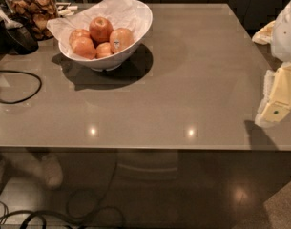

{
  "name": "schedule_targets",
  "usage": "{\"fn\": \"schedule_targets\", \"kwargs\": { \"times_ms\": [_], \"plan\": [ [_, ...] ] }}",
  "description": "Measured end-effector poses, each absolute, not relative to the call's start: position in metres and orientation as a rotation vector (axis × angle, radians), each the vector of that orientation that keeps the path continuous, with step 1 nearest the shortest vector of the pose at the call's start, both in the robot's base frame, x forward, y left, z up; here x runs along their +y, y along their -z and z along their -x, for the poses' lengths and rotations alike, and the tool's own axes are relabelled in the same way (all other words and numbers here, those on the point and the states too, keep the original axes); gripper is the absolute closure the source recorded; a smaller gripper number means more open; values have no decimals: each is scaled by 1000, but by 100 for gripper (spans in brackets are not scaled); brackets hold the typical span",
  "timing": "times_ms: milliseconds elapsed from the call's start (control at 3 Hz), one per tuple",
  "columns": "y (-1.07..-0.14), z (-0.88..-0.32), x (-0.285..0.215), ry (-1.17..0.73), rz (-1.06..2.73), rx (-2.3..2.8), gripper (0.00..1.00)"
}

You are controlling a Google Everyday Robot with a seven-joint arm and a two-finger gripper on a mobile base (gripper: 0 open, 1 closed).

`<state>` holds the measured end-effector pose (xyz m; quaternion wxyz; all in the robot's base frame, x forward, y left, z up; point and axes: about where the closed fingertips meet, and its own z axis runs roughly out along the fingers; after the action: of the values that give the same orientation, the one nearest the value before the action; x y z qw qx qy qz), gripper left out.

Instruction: Pick apple from white bowl

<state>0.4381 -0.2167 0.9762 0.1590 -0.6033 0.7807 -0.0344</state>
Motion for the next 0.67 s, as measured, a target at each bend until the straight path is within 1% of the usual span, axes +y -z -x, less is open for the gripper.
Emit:
{"fn": "schedule_targets", "kwargs": {
  "times_ms": [333,667],
  "plan": [
    [-976,-438,-217,98,1725,2232,0],
    [-982,-456,-201,87,1725,2249,0]
  ]
}}
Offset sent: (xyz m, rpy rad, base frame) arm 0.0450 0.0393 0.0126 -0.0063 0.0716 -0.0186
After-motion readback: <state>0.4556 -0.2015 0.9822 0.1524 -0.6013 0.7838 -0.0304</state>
